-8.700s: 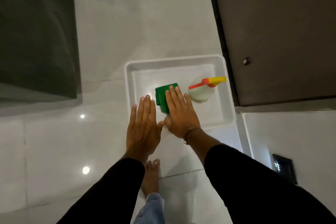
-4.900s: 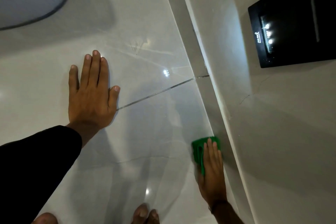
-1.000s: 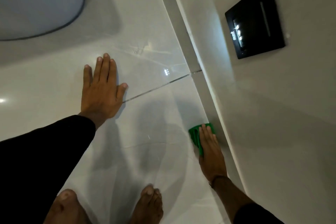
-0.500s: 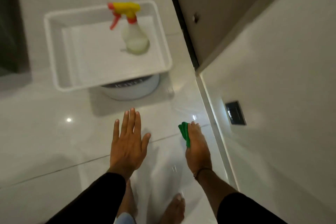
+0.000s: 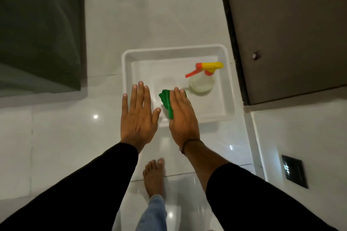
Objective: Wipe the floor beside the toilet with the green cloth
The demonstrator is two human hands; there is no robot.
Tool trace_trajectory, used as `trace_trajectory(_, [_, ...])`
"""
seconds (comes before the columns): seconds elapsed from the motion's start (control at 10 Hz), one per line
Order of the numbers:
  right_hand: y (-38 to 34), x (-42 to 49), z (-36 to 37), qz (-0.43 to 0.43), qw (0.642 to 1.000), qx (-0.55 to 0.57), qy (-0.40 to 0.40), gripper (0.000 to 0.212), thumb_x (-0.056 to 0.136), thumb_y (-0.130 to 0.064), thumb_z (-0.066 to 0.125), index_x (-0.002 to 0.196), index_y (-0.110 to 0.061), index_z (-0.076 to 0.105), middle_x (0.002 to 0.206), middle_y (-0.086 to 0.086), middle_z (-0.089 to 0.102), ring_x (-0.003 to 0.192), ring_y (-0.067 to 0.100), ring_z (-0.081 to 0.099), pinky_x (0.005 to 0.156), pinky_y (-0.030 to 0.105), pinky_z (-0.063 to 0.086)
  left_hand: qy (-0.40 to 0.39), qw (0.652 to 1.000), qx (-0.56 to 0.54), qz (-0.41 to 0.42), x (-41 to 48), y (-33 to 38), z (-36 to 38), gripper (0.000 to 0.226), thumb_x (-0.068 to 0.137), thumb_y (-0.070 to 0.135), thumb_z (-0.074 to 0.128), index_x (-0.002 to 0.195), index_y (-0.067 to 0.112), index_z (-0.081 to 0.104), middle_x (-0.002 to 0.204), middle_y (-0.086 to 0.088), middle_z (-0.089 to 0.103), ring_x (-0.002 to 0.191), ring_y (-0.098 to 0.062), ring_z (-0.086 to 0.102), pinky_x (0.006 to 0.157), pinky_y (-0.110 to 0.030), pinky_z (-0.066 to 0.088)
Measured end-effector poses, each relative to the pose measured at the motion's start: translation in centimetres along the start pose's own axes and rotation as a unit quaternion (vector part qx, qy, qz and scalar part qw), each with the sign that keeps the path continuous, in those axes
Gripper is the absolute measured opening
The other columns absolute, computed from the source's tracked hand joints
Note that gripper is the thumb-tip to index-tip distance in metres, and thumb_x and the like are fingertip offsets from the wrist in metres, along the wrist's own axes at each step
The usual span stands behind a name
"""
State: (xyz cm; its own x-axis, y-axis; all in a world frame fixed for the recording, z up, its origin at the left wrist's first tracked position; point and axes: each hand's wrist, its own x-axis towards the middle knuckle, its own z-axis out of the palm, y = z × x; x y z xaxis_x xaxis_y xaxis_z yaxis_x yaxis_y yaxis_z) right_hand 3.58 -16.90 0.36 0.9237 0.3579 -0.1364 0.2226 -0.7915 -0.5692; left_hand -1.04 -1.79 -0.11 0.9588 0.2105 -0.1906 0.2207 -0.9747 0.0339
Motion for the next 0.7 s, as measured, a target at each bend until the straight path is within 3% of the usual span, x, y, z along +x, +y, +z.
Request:
trace_trajectory(0.2, [1.2, 8.0, 4.7, -0.032, 0.993, -0.112, -0.026, 0.065, 0.105, -0.001, 0.051, 0.163, -0.004, 0.020, 0.172, 0.014, 0.019, 0.160, 0.032, 0.011, 0.131, 0.043, 0.013, -0.019, 1.000, -0.001, 0.009, 4.2, -3.0, 2.6, 0.079, 0.115, 0.052, 0.024, 0.175, 0.000, 0.021, 0.186, -0.022, 0.014, 0.173, -0.039, 0.014, 0.139, -0.062, 0.019])
trace_trajectory(0.3, [2.4, 9.4, 6.8, -0.028, 0.985, -0.165, -0.044, 0.066, 0.104, -0.006, 0.056, 0.161, -0.002, 0.024, 0.170, 0.018, 0.024, 0.158, 0.037, 0.018, 0.128, 0.048, 0.020, -0.025, 0.999, -0.014, 0.021, 4.6, -3.6, 3.9, 0.078, 0.116, 0.050, 0.032, 0.174, -0.002, 0.025, 0.185, -0.024, 0.017, 0.172, -0.041, 0.016, 0.138, -0.062, 0.020])
trace_trajectory(0.5, [2.2, 8.7, 8.3, -0.008, 0.979, -0.194, -0.068, 0.078, 0.101, -0.016, 0.058, 0.163, -0.004, 0.014, 0.172, 0.018, 0.016, 0.160, 0.037, 0.010, 0.128, 0.051, 0.015, -0.018, 0.999, -0.003, 0.032, 4.4, -3.6, 4.8, 0.078, 0.115, 0.049, 0.033, 0.174, -0.002, 0.025, 0.185, -0.024, 0.018, 0.173, -0.040, 0.016, 0.139, -0.061, 0.017])
trace_trajectory(0.6, [2.3, 9.2, 7.3, -0.008, 0.975, -0.204, -0.089, 0.080, 0.101, -0.027, 0.058, 0.163, -0.004, 0.013, 0.173, 0.018, 0.014, 0.160, 0.037, 0.009, 0.129, 0.051, 0.014, -0.014, 0.999, -0.004, 0.033, 4.5, -3.4, 4.3, 0.078, 0.116, 0.051, 0.029, 0.174, -0.002, 0.025, 0.185, -0.024, 0.018, 0.173, -0.040, 0.017, 0.139, -0.060, 0.018])
trace_trajectory(0.7, [1.4, 7.6, 6.2, -0.014, 0.976, -0.195, -0.098, 0.090, 0.098, -0.051, 0.048, 0.163, -0.004, 0.010, 0.173, 0.018, 0.008, 0.160, 0.036, 0.004, 0.130, 0.053, 0.014, 0.000, 1.000, -0.008, 0.028, 3.5, -2.7, 2.9, 0.080, 0.117, 0.053, 0.029, 0.174, -0.003, 0.023, 0.184, -0.025, 0.018, 0.172, -0.041, 0.016, 0.139, -0.060, 0.018])
